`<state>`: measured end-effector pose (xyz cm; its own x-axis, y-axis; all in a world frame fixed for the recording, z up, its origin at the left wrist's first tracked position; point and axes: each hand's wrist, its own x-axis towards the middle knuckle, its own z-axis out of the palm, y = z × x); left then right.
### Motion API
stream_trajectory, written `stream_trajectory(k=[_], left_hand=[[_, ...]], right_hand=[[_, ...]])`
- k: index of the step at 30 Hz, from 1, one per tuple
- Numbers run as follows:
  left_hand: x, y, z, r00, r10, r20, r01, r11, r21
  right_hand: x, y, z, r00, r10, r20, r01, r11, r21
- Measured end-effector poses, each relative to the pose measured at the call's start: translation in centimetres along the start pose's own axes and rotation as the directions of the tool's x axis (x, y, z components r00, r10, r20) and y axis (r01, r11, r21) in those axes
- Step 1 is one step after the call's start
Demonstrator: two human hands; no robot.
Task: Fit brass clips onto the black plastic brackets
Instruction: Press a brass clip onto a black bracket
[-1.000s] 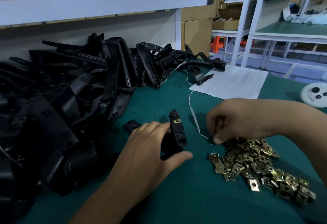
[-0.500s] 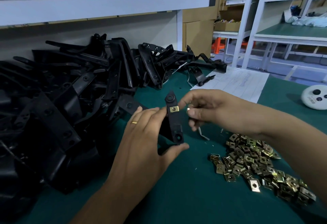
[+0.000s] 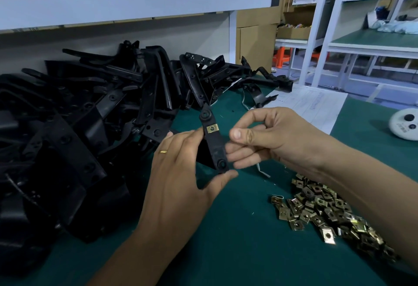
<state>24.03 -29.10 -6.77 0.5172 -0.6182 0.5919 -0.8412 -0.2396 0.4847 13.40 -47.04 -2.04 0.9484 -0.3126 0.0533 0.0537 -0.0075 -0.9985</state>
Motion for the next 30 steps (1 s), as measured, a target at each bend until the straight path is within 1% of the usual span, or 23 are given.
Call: stream_trajectory(k=[4, 6, 10, 13, 17, 22, 26, 30], left_hand=[[0.0, 0.1, 0.0, 1.000, -0.003, -0.005, 0.003, 1.000, -0.001], [0.0, -0.1, 0.1, 1.000, 0.000, -0.027, 0.000, 1.000, 0.010], [-0.1, -0.4, 0.2, 0.998, 0.037, -0.044, -0.035, 0.998, 0.047], [-0.1, -0.3, 0.4, 0.996, 0.078, -0.047, -0.074, 0.994, 0.084], [-0.1, -0.5, 0.4, 0.992, 0.100, -0.075, -0.088, 0.985, 0.146], [-0.2, -0.7, 0.4, 0.985, 0.110, -0.136, -0.075, 0.968, 0.238], [-0.3, -0.8, 0.3, 0.986, 0.080, -0.144, -0.037, 0.960, 0.277], [-0.3, -0.9, 0.4, 0.986, 0.074, -0.149, -0.027, 0.955, 0.296]], right_hand=[[0.1, 0.4, 0.4, 0.999, -0.019, -0.050, 0.016, 0.998, -0.061], [0.2, 0.4, 0.4, 0.999, -0.017, -0.031, 0.016, 0.999, -0.049], [0.0, 0.2, 0.4, 0.998, -0.004, 0.056, 0.005, 1.000, -0.021], [-0.2, -0.1, 0.4, 0.999, -0.025, 0.041, 0.028, 0.997, -0.069], [-0.3, -0.2, 0.6, 0.998, -0.047, 0.036, 0.050, 0.995, -0.085], [-0.3, 0.0, 1.4, 0.995, -0.100, -0.006, 0.099, 0.989, -0.109], [-0.3, 0.3, 2.0, 0.991, -0.131, -0.039, 0.125, 0.985, -0.120], [-0.4, 0.4, 2.3, 0.990, -0.135, -0.041, 0.129, 0.984, -0.124]])
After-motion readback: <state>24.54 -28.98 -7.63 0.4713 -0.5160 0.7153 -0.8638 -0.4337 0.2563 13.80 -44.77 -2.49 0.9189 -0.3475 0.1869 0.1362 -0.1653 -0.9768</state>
